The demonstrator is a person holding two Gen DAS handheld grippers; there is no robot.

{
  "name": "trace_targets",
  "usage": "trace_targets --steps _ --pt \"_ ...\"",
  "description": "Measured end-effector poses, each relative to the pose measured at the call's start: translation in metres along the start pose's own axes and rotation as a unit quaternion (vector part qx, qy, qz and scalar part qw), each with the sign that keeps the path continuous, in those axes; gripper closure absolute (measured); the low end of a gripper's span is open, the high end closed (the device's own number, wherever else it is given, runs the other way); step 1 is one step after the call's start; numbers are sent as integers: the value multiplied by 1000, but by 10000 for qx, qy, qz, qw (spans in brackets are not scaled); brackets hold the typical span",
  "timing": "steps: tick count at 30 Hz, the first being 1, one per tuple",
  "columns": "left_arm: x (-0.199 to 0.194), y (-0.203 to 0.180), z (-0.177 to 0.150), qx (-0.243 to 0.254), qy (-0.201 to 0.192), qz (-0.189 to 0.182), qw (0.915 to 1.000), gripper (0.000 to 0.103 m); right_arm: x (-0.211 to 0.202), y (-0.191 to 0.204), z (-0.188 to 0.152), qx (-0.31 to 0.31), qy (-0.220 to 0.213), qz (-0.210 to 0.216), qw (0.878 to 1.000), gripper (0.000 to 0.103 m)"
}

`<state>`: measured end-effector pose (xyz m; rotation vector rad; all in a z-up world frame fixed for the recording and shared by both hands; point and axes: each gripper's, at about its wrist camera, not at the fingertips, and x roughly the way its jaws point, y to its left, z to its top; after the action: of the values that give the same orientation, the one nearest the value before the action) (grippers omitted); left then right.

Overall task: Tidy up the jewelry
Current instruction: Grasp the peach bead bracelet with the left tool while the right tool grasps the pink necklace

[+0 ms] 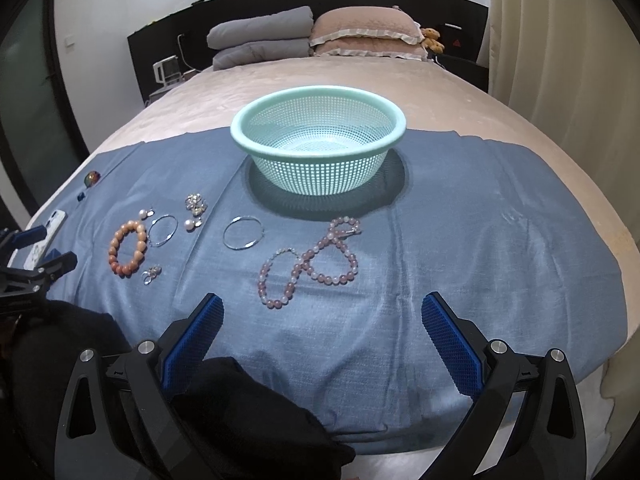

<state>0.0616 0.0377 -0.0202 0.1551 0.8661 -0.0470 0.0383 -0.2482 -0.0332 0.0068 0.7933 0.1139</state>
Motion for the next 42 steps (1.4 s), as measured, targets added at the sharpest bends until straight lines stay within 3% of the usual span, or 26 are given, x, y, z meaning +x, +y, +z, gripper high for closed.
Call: trace_targets --steps 8,16,19,21,27,31,34,36,37,39,40,42 --pt "44 11 20 100 204 -130 9997 6 35 -11 16 -143 119 -95 9998 8" --pt "84 -5 31 475 414 -244 9977 6 78 -13 27 -184 248 187 9993 9" --pt "97 1 27 306 493 -455 9973 4 95 -15 26 -127 350 313 9988 10" --pt "98 6 25 265 422 -629 9968 4 105 -14 22 -123 393 288 9987 19" --pt "96 3 14 361 -10 -555 9978 4 106 -8 10 -363 11 127 9993 24" --pt "91 1 11 334 -156 -509 9980 4 97 -10 9 -355 -75 125 9993 49" --pt "86 -1 9 441 -232 -604 9969 14 92 -10 7 -467 -107 164 9987 75" --pt "82 -7 9 679 -279 -659 9951 27 92 -10 5 -532 -116 206 9983 92" --pt "79 -10 9 802 -290 -693 9939 31 92 -12 5 -514 -105 273 9982 92" --pt "76 -15 9 953 -300 -745 9922 51 91 -11 2 -471 -83 400 9981 97" --pt "75 -16 9 1000 -300 -753 9917 56 90 -11 2 -486 -76 429 9979 97" --pt "72 -16 11 1007 -285 -804 9913 78 88 -12 3 -448 -40 528 9976 97"
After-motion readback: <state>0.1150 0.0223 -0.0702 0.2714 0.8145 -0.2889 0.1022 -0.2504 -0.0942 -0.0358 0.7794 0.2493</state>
